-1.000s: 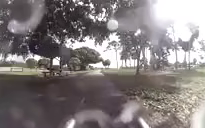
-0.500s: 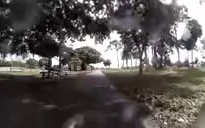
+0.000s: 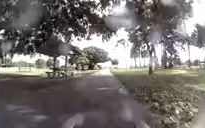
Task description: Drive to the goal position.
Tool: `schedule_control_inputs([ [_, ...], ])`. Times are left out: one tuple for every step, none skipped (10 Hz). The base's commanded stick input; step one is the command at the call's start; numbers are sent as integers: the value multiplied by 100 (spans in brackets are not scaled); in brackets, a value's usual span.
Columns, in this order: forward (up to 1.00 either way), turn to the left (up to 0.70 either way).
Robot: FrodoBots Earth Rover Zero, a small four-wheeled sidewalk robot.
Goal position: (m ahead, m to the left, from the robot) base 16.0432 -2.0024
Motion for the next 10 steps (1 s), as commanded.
schedule_control_inputs([
  [85,0],
  [85,0],
  [85,0],
  [85,0],
  [85,0],
  [85,0],
  [85,0],
  [85,0],
  [85,0],
  [85,0],
])
